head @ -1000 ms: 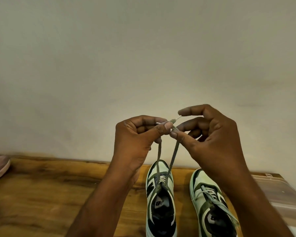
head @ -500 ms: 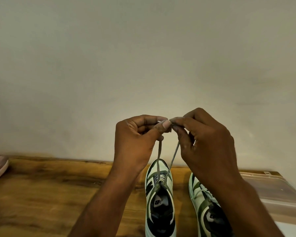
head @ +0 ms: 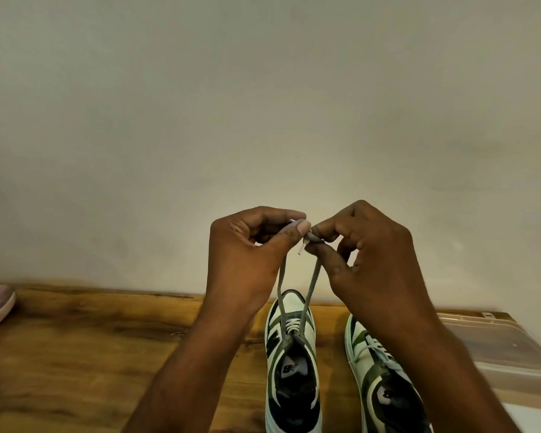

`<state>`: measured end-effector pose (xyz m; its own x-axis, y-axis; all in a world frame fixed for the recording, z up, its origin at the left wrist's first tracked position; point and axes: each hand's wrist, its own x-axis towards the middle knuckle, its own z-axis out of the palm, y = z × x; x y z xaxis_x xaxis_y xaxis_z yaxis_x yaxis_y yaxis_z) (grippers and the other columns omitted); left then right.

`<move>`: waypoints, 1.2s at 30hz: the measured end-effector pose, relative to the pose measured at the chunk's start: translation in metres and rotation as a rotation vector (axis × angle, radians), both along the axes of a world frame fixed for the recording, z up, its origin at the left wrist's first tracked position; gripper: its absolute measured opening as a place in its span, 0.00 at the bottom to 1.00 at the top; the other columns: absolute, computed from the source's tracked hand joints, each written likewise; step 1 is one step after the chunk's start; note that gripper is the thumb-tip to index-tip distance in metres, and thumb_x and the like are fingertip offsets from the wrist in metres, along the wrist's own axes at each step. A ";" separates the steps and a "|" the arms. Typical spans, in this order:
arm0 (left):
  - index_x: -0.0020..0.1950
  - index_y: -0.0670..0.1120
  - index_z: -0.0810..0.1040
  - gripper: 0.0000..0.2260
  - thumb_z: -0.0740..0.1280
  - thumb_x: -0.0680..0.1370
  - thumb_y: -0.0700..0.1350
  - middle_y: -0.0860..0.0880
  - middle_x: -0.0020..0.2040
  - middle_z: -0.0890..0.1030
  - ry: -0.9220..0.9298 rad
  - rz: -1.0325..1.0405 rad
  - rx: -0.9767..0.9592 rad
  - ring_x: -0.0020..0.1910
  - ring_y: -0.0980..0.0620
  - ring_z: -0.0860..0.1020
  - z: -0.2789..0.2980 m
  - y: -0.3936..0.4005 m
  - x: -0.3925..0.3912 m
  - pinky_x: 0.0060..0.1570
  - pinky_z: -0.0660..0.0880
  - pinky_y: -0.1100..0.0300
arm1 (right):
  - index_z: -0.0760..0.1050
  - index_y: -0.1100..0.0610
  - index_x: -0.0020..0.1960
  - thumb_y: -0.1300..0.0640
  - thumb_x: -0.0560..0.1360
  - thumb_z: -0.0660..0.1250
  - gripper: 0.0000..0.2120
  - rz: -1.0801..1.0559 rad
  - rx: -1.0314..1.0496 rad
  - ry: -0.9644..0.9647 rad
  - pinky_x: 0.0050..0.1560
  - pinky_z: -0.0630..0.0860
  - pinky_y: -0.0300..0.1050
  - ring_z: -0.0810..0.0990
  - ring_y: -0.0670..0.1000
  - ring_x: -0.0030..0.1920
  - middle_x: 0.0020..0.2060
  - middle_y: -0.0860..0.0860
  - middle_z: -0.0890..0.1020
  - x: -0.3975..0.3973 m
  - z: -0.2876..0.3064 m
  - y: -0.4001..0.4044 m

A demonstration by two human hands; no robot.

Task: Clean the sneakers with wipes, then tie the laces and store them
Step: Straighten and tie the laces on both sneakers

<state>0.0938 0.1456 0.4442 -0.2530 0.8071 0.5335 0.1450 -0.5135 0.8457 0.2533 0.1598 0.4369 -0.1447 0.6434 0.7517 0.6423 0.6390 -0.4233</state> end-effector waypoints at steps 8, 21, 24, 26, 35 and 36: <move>0.49 0.39 0.87 0.05 0.76 0.73 0.35 0.49 0.37 0.86 -0.173 -0.101 -0.089 0.28 0.62 0.78 -0.002 0.003 0.001 0.31 0.71 0.73 | 0.85 0.52 0.50 0.49 0.75 0.77 0.08 -0.109 0.300 -0.027 0.29 0.74 0.46 0.74 0.47 0.33 0.45 0.47 0.79 -0.003 -0.003 -0.007; 0.45 0.47 0.89 0.02 0.77 0.73 0.43 0.50 0.39 0.87 -0.219 -0.079 -0.200 0.31 0.57 0.75 -0.005 0.005 -0.004 0.31 0.69 0.63 | 0.86 0.55 0.46 0.57 0.73 0.80 0.05 0.097 0.305 0.062 0.34 0.69 0.35 0.76 0.45 0.35 0.44 0.48 0.79 0.006 -0.002 0.003; 0.46 0.47 0.88 0.02 0.76 0.74 0.43 0.48 0.42 0.88 -0.201 -0.063 -0.200 0.30 0.56 0.77 -0.006 0.005 -0.003 0.33 0.70 0.61 | 0.86 0.55 0.46 0.59 0.72 0.80 0.05 0.142 0.285 0.009 0.34 0.68 0.33 0.76 0.45 0.37 0.45 0.47 0.79 0.011 -0.001 0.004; 0.47 0.46 0.88 0.02 0.76 0.75 0.43 0.48 0.42 0.88 -0.209 -0.031 -0.200 0.30 0.56 0.77 -0.008 0.006 -0.003 0.33 0.70 0.61 | 0.85 0.54 0.46 0.59 0.71 0.81 0.06 0.203 0.256 -0.017 0.33 0.71 0.37 0.78 0.47 0.37 0.45 0.46 0.79 0.015 0.000 0.004; 0.50 0.43 0.82 0.02 0.71 0.81 0.42 0.50 0.39 0.88 -0.235 0.138 -0.207 0.26 0.57 0.75 -0.024 0.024 -0.012 0.27 0.69 0.70 | 0.83 0.52 0.40 0.58 0.69 0.81 0.06 0.421 -0.023 0.059 0.30 0.75 0.54 0.84 0.53 0.41 0.45 0.46 0.86 0.041 0.005 0.010; 0.50 0.43 0.81 0.02 0.70 0.81 0.41 0.50 0.39 0.88 -0.232 0.148 -0.215 0.26 0.57 0.75 -0.026 0.025 -0.013 0.27 0.69 0.70 | 0.83 0.53 0.40 0.58 0.69 0.80 0.06 0.445 -0.057 0.117 0.30 0.75 0.55 0.84 0.54 0.42 0.46 0.46 0.87 0.041 0.005 0.009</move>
